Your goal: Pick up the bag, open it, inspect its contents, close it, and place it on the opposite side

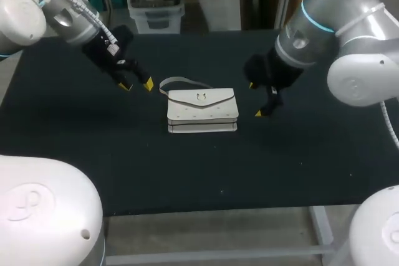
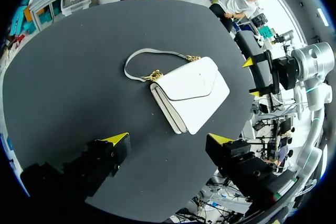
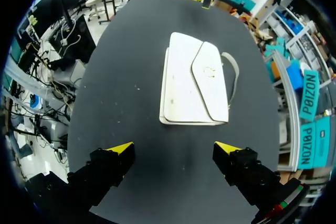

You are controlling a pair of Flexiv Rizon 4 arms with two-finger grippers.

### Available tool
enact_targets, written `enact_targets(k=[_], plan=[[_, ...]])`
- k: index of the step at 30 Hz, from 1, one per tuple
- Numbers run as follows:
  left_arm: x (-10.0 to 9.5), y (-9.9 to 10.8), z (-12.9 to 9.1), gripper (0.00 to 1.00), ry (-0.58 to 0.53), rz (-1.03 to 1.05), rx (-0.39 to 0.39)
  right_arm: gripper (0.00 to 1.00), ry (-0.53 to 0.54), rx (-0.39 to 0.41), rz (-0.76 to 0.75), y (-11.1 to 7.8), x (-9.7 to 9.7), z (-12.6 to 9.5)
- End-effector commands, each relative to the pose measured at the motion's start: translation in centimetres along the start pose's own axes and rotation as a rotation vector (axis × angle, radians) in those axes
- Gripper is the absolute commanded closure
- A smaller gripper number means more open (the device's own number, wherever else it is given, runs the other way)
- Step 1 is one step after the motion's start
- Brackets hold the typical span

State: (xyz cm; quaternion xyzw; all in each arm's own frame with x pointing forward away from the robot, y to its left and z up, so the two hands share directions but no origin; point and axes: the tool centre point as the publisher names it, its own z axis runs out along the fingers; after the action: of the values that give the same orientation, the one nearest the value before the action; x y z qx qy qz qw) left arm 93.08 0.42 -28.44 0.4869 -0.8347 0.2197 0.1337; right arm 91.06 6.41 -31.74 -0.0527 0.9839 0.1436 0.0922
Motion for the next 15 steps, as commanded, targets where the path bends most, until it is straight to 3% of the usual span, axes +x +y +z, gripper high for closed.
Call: enact_targets(k=[1, 5, 6, 9, 15], plan=[[0.0, 0.0, 0.1, 0.00, -0.002, -0.001, 0.001, 0.00, 0.000, 0.011, 0.001, 0.2, 0.0, 0.0], [0.0, 0.0, 0.1, 0.00, -0.002, -0.001, 0.001, 0.00, 0.000, 0.011, 0.001, 0.2, 0.0, 0.0], [0.4, 0.1, 0.3, 0.00, -0.018, 0.068, 0.004, 0.00, -0.018, -0.031, -0.058, 1.3, -0.2, 0.3], [0.6, 0.1, 0.5, 0.00, -0.075, 0.199, 0.048, 0.00, -0.048, 0.030, -0.115, 3.4, -0.3, 1.2], [0.3, -0.2, 0.0, 0.00, -0.116, 0.393, 0.114, 0.00, -0.067, 0.054, -0.184, 4.9, 0.3, 3.1]])
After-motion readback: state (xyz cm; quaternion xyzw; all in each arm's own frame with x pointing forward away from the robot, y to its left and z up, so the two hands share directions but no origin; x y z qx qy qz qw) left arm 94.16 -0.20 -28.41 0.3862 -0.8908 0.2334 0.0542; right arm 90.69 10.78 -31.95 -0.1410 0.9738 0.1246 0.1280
